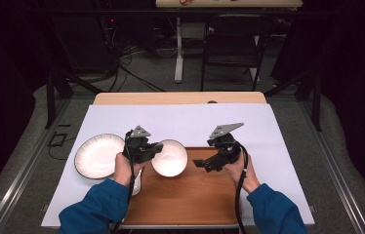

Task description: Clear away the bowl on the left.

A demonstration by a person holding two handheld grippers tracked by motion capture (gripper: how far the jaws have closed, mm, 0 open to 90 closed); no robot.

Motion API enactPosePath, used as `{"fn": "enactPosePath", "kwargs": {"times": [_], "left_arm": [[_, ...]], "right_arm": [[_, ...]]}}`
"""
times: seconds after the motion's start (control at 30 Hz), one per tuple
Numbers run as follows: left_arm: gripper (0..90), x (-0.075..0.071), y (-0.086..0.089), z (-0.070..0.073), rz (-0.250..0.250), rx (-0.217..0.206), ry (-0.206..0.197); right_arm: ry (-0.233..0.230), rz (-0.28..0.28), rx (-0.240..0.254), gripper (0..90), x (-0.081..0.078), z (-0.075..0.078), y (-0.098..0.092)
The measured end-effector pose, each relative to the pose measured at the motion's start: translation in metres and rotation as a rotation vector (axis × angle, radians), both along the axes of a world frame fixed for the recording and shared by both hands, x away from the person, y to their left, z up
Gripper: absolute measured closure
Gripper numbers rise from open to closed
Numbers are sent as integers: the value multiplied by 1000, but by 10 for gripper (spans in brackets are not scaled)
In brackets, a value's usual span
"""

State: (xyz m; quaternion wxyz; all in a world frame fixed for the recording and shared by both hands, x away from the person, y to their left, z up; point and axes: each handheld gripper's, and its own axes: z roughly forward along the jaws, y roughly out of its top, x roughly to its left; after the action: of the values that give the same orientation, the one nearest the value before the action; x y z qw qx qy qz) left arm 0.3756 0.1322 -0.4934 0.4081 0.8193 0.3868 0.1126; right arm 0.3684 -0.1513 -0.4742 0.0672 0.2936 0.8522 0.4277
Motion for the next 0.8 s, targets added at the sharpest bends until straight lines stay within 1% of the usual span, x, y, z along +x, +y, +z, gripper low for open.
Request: {"fn": "enactPosePath", "kwargs": {"times": [0.07, 0.13, 0.2, 0.27, 0.3, 0.37, 0.43, 0.53, 0.63, 0.73, 0.8], "left_arm": [[813, 0, -4, -1, -4, -1, -6], [814, -1, -8, -2, -4, -1, -9], [814, -2, -13, -4, -8, -3, -12], [814, -4, -18, -5, -15, -2, -18], [813, -4, -20, -6, -14, -9, -19], [813, -4, -24, -7, -25, -12, -12], [813, -4, -28, -7, -29, -15, -13], [813, -5, -31, -7, -34, -16, -22], [813, -7, -33, -7, -38, -17, -25], [813, -8, -35, -6, -44, -17, -37], [813, -10, -35, -5, -44, -21, -46]], "right_arm": [[6, 12, -6, 89, 1, -2, 8], [9, 15, -21, 137, 3, -5, 15], [22, 15, -28, 152, 5, -9, 19], [30, 3, -41, 197, 7, -11, 21], [39, -3, -37, 213, 8, -13, 21], [46, -16, -42, 289, 10, -15, 22], [67, -18, -43, 307, 10, -17, 23], [74, -21, -68, 333, 11, -20, 26], [83, -34, -70, 392, 12, -23, 27], [89, -43, -90, 445, 13, -27, 29], [86, -57, -109, 494, 13, -28, 30]]}}
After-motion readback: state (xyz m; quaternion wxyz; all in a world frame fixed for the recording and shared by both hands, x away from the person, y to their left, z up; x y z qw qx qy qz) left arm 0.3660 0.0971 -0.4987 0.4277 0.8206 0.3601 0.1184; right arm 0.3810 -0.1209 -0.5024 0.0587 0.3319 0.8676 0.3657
